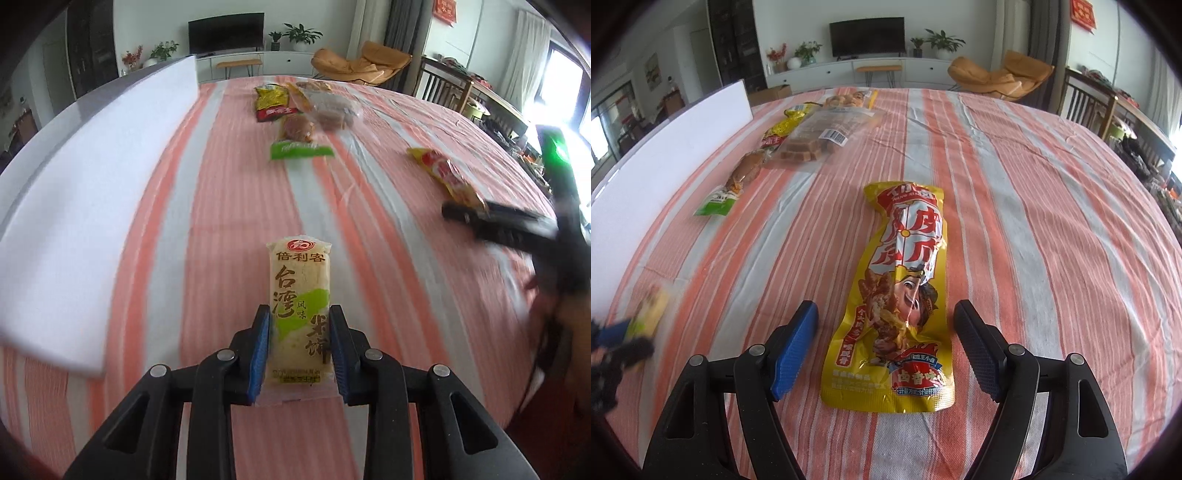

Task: Organize snacks
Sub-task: 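Grasp the yellow spicy-strip bag with the right tool while the left tool grasps the rice-cake packet, then carry both held packets over the white box and open both tools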

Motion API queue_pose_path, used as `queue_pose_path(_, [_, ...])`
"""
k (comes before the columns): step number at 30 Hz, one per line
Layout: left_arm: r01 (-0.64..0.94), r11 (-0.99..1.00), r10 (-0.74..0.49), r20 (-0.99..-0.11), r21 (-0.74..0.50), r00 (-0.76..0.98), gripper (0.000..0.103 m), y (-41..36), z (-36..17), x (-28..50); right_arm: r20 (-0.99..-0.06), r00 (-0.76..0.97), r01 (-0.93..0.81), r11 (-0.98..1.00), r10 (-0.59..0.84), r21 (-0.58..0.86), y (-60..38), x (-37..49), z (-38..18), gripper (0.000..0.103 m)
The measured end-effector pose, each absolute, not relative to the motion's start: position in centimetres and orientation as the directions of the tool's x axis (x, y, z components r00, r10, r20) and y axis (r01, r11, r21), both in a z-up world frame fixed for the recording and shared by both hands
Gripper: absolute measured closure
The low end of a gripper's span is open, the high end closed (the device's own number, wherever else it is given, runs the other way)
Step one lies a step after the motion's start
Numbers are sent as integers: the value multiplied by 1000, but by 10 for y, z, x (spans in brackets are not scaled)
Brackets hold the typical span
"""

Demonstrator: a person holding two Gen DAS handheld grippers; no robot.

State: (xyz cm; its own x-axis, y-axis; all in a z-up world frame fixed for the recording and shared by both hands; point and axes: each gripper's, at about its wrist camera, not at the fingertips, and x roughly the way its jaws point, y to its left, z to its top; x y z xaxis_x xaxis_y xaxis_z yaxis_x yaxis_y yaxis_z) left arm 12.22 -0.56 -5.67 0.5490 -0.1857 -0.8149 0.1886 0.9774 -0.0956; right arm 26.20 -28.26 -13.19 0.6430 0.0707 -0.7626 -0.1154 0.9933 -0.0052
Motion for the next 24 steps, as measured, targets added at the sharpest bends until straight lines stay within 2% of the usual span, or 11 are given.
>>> queue_pose_path(1, [182, 977, -196, -813, -112, 549, 60, -2, -56, 118, -763, 643, -115, 993, 70, -6, -283, 262, -132, 25])
queue_pose_path(3, [162, 980, -184, -821, -114, 540, 9, 1, -59, 122, -763, 643, -115, 993, 70, -6, -283, 262, -132, 25])
queue_pose_path(5, [136, 986, -154, -820, -95, 551, 7, 1, -62, 125, -762, 643, -116, 993, 77, 2, -284, 262, -132, 24])
queue_pose_path(8, [147, 988, -117, -824, -41, 554, 11, -4, -67, 127, -755, 647, -120, 992, 108, 40, -289, 260, -131, 23])
queue_pose_path(10, [171, 985, -110, -818, -15, 564, 21, -7, -66, 125, -748, 643, -139, 986, 163, 96, -294, 261, -130, 16])
queue_pose_path(13, [175, 984, -111, -809, -11, 577, 47, -5, -62, 126, -776, 595, -166, 977, 209, 136, -298, 270, -126, 14])
queue_pose_path(15, [176, 984, -113, -807, -11, 579, 74, -5, -60, 128, -813, 557, -138, 984, 169, 110, -295, 281, -124, 15])
queue_pose_path(17, [175, 984, -118, -808, -19, 577, 74, -3, -58, 131, -838, 525, -117, 988, 149, 103, -293, 292, -124, 15])
queue_pose_path(18, [173, 984, -128, -806, -33, 578, 74, -1, -58, 131, -853, 507, -108, 991, 123, 78, -290, 298, -124, 23])
queue_pose_path(20, [175, 980, -183, -798, -99, 574, 74, 5, -57, 130, -867, 495, -99, 995, 55, 6, -285, 302, -120, 52])
queue_pose_path(24, [178, 949, -314, -765, -259, 563, 74, 18, -52, 125, -875, 463, -64, 990, 144, 129, -297, 293, -110, 52])
